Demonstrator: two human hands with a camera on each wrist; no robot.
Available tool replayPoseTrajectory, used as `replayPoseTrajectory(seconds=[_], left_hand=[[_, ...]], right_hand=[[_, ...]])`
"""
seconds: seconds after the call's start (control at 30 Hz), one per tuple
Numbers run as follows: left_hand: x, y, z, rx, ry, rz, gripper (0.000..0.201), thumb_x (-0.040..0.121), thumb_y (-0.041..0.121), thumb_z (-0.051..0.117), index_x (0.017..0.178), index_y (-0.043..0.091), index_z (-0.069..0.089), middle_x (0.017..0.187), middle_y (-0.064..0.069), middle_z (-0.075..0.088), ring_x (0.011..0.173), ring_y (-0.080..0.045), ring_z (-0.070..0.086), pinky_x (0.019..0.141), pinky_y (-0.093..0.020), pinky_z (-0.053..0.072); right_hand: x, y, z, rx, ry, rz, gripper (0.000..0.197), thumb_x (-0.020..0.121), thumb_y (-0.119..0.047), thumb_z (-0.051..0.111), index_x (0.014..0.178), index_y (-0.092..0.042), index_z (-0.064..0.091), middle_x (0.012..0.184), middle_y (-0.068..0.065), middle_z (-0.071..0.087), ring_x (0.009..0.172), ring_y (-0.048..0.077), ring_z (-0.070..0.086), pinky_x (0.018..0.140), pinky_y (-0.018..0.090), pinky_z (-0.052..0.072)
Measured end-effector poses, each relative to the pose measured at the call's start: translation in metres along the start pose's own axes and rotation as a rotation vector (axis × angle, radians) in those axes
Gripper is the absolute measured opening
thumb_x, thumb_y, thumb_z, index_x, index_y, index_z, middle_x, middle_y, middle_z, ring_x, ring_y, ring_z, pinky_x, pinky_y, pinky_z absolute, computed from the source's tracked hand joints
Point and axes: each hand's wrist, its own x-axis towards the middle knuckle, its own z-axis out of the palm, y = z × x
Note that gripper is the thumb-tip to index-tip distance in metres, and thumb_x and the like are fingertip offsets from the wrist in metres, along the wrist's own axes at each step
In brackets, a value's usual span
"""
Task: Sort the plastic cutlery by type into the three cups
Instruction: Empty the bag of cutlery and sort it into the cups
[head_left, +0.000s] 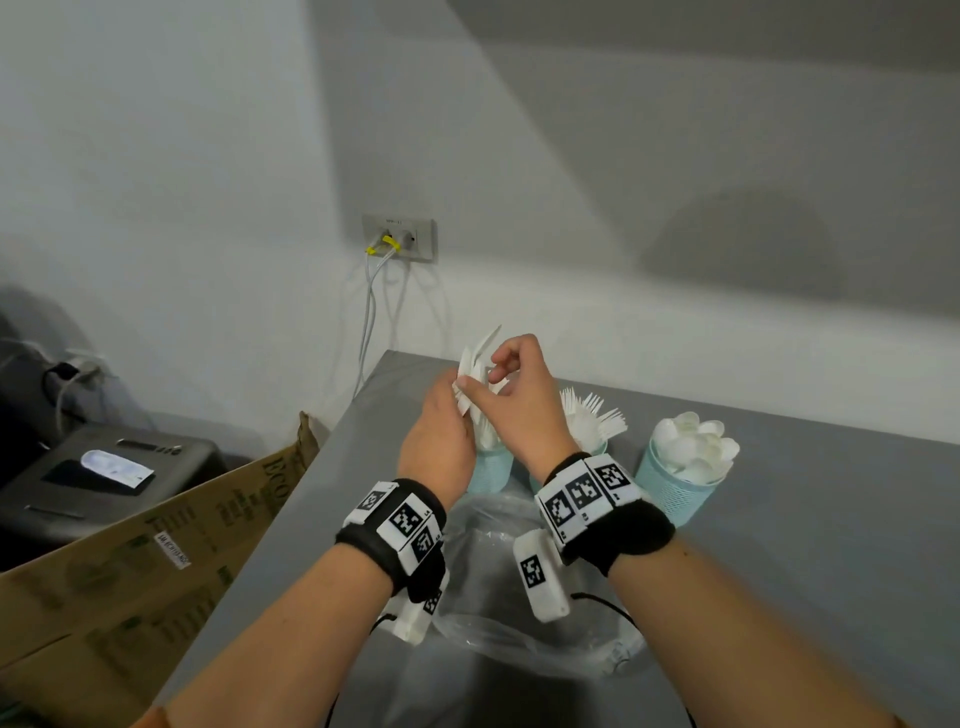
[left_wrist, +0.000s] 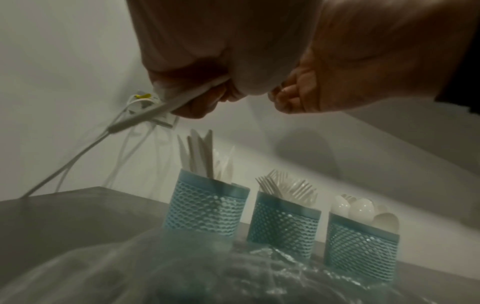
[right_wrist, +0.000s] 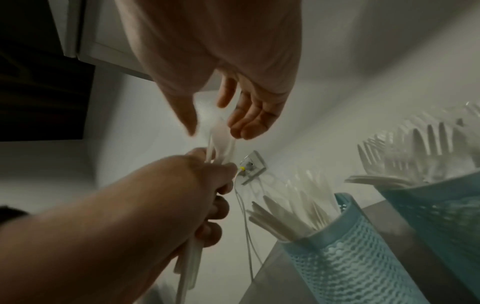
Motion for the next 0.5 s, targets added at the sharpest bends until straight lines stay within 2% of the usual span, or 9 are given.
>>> replayPoseTrajectory(seconds=[0.07, 0.17, 0.27, 0.33, 0.4, 0.5], left_hand=[[0.0, 0.002, 0.004, -0.02, 0.005, 0.013, 0.031, 0.097, 0.025, 0.038, 0.127, 0.027, 0.035, 0.111, 0.0, 0.056, 0.082, -0.014, 0.06, 0.066, -0.035, 0.05], [0.002, -0.001, 0.01, 0.012, -0.014, 0.014, 0.045, 0.094, 0.018, 0.044, 0.136, 0.021, 0.028, 0.123, -0.008, 0.05, 0.084, -0.022, 0.061, 0.073, -0.046, 0.054], [0.003, -0.002, 0.014, -0.008, -0.03, 0.008, 0.053, 0.092, 0.014, 0.049, 0.14, 0.017, 0.026, 0.131, -0.01, 0.043, 0.089, -0.024, 0.06, 0.076, -0.046, 0.054], [0.004, -0.002, 0.013, -0.054, -0.034, -0.044, 0.059, 0.089, 0.012, 0.056, 0.139, 0.015, 0.025, 0.135, -0.008, 0.04, 0.1, -0.026, 0.059, 0.085, -0.044, 0.052], [0.006, -0.008, 0.012, -0.075, -0.057, -0.108, 0.071, 0.083, 0.011, 0.064, 0.14, 0.015, 0.022, 0.138, -0.007, 0.037, 0.112, -0.026, 0.054, 0.095, -0.042, 0.048], [0.007, -0.019, 0.008, -0.139, -0.103, -0.111, 0.077, 0.078, 0.007, 0.065, 0.14, 0.02, 0.02, 0.136, -0.003, 0.039, 0.115, -0.02, 0.05, 0.099, -0.035, 0.044]], right_hand=[[0.002, 0.001, -0.003, -0.022, 0.01, 0.022, 0.031, 0.078, -0.017, 0.073, 0.09, -0.023, 0.046, 0.078, -0.003, 0.058, 0.067, 0.008, 0.054, 0.067, 0.021, 0.046], [0.003, 0.006, -0.005, -0.026, 0.003, 0.108, 0.03, 0.08, -0.017, 0.071, 0.082, -0.032, 0.045, 0.081, 0.007, 0.067, 0.072, 0.021, 0.066, 0.074, 0.036, 0.056], [0.002, 0.005, -0.006, 0.024, 0.009, 0.144, 0.028, 0.082, -0.014, 0.07, 0.083, -0.032, 0.048, 0.084, 0.008, 0.067, 0.073, 0.025, 0.067, 0.078, 0.044, 0.057], [0.003, -0.004, -0.011, 0.083, 0.05, 0.118, 0.023, 0.084, -0.011, 0.067, 0.088, -0.026, 0.051, 0.08, 0.002, 0.062, 0.067, 0.021, 0.065, 0.075, 0.043, 0.058], [0.009, -0.017, -0.022, 0.103, 0.135, 0.044, 0.022, 0.086, -0.009, 0.065, 0.097, -0.022, 0.051, 0.08, -0.001, 0.058, 0.067, 0.023, 0.063, 0.071, 0.041, 0.057], [0.02, -0.033, -0.041, 0.099, 0.277, -0.092, 0.028, 0.088, -0.011, 0.062, 0.104, -0.031, 0.05, 0.081, -0.008, 0.056, 0.072, 0.028, 0.064, 0.069, 0.034, 0.055]])
